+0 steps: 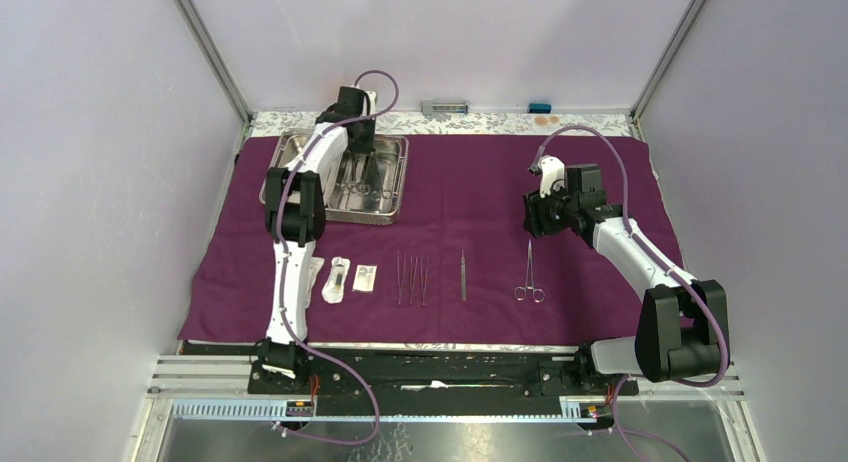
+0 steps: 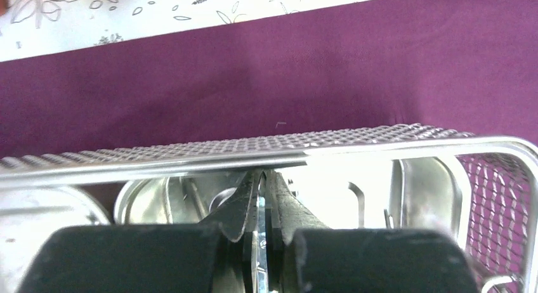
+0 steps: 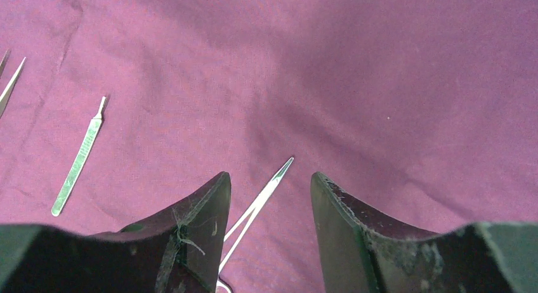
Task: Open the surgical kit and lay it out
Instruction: Pick up the medical item from the container, then place the medical item in the surgical kit, then adjust the medical item in the surgical kit.
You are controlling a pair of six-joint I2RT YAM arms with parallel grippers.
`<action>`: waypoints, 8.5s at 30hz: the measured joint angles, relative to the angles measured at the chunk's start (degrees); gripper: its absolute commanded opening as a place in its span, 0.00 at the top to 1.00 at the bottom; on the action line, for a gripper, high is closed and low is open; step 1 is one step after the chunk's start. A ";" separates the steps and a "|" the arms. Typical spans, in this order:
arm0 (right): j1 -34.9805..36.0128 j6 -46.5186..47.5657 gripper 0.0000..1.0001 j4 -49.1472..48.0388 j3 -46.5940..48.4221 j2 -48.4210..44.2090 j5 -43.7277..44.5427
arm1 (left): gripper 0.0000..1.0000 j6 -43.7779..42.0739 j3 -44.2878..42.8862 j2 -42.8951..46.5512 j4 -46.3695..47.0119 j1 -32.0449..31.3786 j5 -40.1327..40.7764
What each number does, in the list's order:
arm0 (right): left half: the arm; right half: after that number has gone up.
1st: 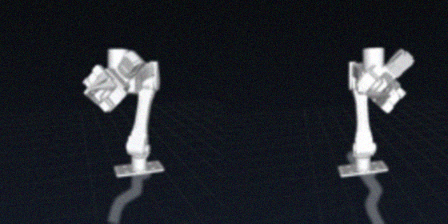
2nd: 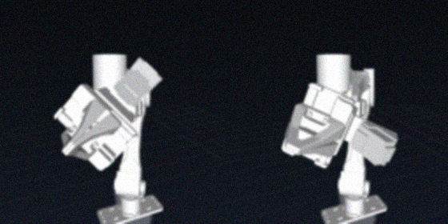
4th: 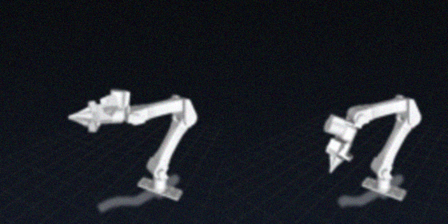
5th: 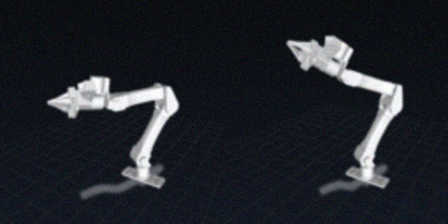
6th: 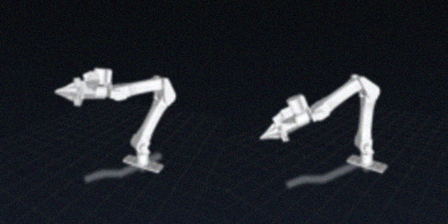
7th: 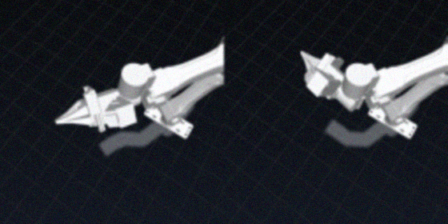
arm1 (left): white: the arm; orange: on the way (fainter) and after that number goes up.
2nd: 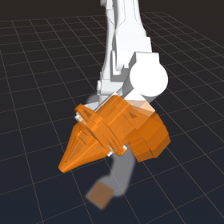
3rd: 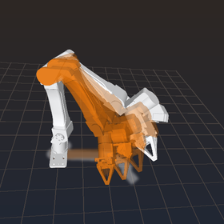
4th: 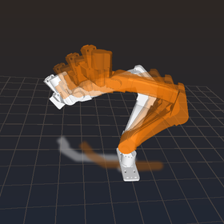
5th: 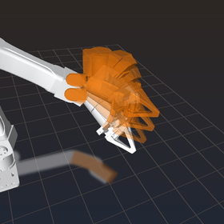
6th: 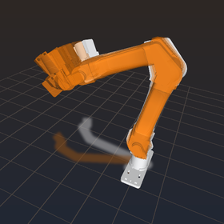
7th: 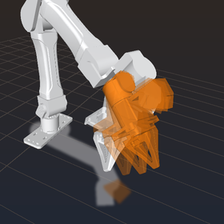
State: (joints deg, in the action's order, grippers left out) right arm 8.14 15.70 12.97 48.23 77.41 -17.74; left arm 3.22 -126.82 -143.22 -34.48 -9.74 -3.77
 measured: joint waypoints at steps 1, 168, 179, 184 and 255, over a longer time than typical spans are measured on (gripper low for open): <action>0.00 0.00 0.43 0.02 0.00 0.00 -0.02 | 1.00 0.00 0.61 0.66 0.02 0.00 0.20; -19.45 -11.08 0.89 28.44 8.52 23.47 -12.66 | 0.11 16.44 35.78 41.62 13.64 -26.23 -1.95; -19.45 -11.39 0.86 28.41 8.50 23.47 -11.74 | 0.10 16.87 35.43 40.33 13.60 -26.23 -2.36; -19.45 -11.56 0.83 28.44 8.50 23.47 -11.67 | 0.10 17.20 35.01 40.02 13.60 -26.23 -2.51; -5.03 -5.75 0.69 11.45 8.63 17.53 3.82 | 0.08 16.65 35.01 40.00 13.60 -26.21 -3.15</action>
State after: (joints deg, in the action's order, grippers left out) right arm 3.11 9.96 24.43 56.86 94.94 -13.91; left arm 19.88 -91.81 -103.22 -20.88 -35.94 -6.92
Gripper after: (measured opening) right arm 0.309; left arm 0.920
